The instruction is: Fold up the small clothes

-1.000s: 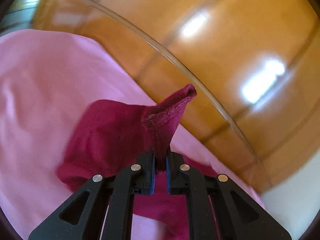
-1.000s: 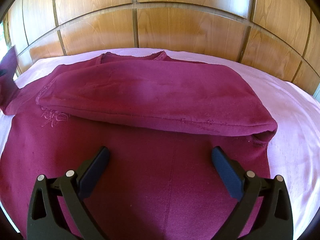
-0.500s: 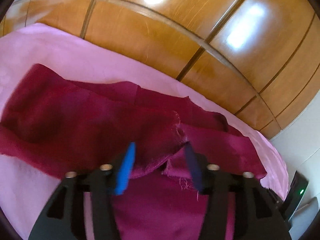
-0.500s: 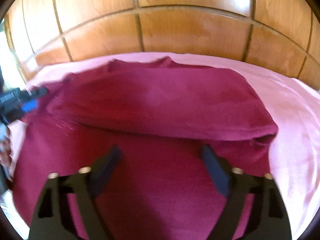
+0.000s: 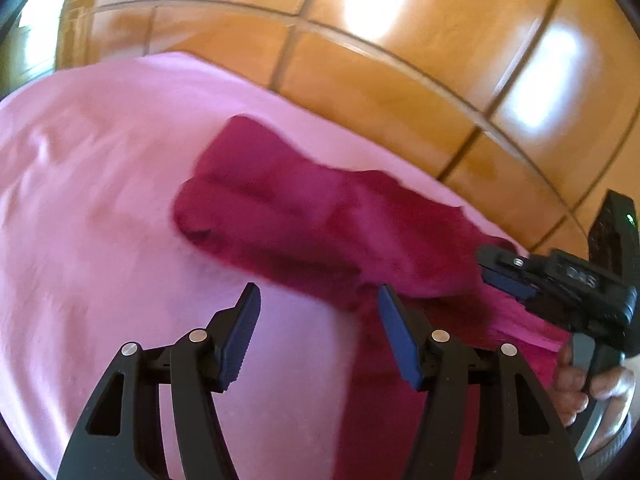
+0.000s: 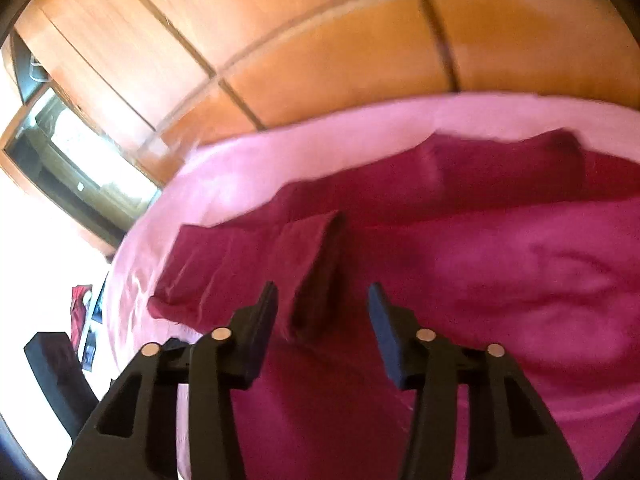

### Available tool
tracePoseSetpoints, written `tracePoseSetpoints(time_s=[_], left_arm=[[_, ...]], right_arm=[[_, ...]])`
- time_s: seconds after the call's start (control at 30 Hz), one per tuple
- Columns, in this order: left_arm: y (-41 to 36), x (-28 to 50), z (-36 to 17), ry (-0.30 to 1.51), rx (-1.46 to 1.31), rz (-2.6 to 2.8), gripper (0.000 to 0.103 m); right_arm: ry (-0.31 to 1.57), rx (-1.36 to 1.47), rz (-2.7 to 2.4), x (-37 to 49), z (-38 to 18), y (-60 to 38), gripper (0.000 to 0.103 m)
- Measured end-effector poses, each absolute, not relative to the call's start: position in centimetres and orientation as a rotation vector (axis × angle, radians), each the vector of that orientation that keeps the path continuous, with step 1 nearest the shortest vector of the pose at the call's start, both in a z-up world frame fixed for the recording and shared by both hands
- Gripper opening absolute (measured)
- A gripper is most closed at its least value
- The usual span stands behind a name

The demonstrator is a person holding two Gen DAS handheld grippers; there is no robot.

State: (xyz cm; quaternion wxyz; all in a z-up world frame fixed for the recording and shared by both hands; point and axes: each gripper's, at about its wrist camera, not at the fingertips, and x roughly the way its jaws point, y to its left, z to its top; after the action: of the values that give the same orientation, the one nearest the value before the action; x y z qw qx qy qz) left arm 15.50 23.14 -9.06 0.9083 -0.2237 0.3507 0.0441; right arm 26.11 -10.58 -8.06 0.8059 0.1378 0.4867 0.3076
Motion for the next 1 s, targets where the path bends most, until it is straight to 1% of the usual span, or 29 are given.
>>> tracePoseSetpoints(time_s=[0.03,0.07,0.1,0.17,0.23,0.3,0.47,0.63,0.73,0.83,1.0], left_arm=[[23.5,15.3,-9.5,0.732,-0.478,0.104,0.06],[23.7,15.2,-9.9,0.739,-0.49,0.109,0.06],[23.9,15.2,-10.2,0.746,-0.504,0.118,0.06],[23.9,15.2,-10.6,0.752,-0.513,0.128,0.06],[23.5,15.4,-10.9,0.748,-0.506,0.14,0.06],[23.2,15.9,-11.0,0.754,-0.501,0.149,0.067],[22.2,17.9,-11.1,0.769,-0.477,0.184,0.068],[21.9,20.1,-11.3,0.802,-0.433,0.25,0.068],[21.6,20.5,-11.7,0.819,-0.403,0.281,0.068],[21.4,20.3,-11.6,0.826,-0.385,0.292,0.068],[20.3,20.4,-11.5,0.834,-0.333,0.282,0.057]], right_arm=[[1.069,0.271,0.655,26.7,-8.7,-9.4,0.028],[1.089,0.252,0.654,26.9,-9.4,-8.6,0.011],[1.102,0.236,0.663,27.0,-9.7,-7.9,0.005],[1.07,0.177,0.652,26.7,-9.2,-7.1,0.005],[1.011,0.148,0.651,26.0,-7.5,-7.2,0.005],[0.946,0.141,0.647,25.5,-5.6,-7.9,0.005],[0.774,0.148,0.627,24.5,0.1,-11.3,0.005],[0.641,0.131,0.529,23.8,3.4,-16.4,0.004],[0.621,0.138,0.438,23.7,3.1,-20.5,0.004],[0.655,0.156,0.342,23.8,1.0,-24.9,0.004],[0.769,0.189,0.226,23.7,-4.2,-29.7,0.004]])
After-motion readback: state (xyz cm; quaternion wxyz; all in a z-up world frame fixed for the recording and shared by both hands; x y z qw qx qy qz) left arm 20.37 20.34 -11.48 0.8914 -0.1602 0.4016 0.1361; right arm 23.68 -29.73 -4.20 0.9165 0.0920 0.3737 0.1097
